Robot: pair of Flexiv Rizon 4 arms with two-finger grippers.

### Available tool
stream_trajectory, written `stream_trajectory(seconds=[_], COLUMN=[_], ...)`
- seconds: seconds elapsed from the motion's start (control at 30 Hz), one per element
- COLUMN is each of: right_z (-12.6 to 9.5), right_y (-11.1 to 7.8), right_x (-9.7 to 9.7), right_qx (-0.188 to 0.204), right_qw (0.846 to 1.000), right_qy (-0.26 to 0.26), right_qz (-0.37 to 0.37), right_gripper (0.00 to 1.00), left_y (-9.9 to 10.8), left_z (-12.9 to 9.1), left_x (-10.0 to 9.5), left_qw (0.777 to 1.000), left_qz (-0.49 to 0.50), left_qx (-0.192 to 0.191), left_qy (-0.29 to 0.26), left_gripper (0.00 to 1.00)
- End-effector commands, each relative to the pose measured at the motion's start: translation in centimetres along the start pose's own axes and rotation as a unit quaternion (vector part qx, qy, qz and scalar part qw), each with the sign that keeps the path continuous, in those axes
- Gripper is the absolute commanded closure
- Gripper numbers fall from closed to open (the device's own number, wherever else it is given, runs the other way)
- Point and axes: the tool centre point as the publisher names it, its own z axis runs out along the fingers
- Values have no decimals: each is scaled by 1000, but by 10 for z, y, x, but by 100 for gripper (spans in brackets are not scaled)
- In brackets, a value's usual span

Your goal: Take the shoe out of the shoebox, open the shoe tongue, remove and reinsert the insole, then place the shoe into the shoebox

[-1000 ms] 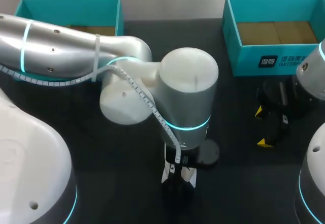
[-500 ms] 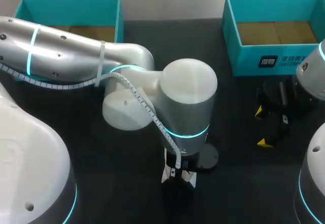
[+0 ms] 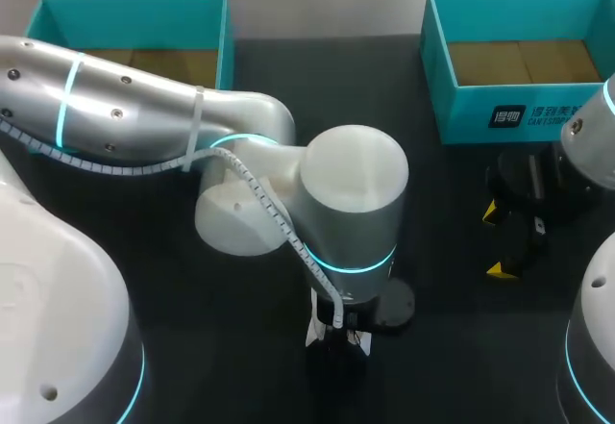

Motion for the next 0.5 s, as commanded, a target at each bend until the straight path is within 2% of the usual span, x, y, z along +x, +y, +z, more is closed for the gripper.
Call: stream_trajectory(seconds=[0.03, 0.5], right_z=[1, 1], right_y=[0, 0], right_x=[1, 1], right_qx=[1, 1], right_qw=[1000, 1000], right_qy=[-2, -2], right_qz=[1, 1], right_gripper=[0, 0], left_y=[-3, 2], left_z=[2, -3], left_x=[-1, 1], left_qw=[1000, 1000], left_qz=[-1, -20], left_qx=[-3, 8], left_qy=[1, 6], left_gripper=[100, 100])
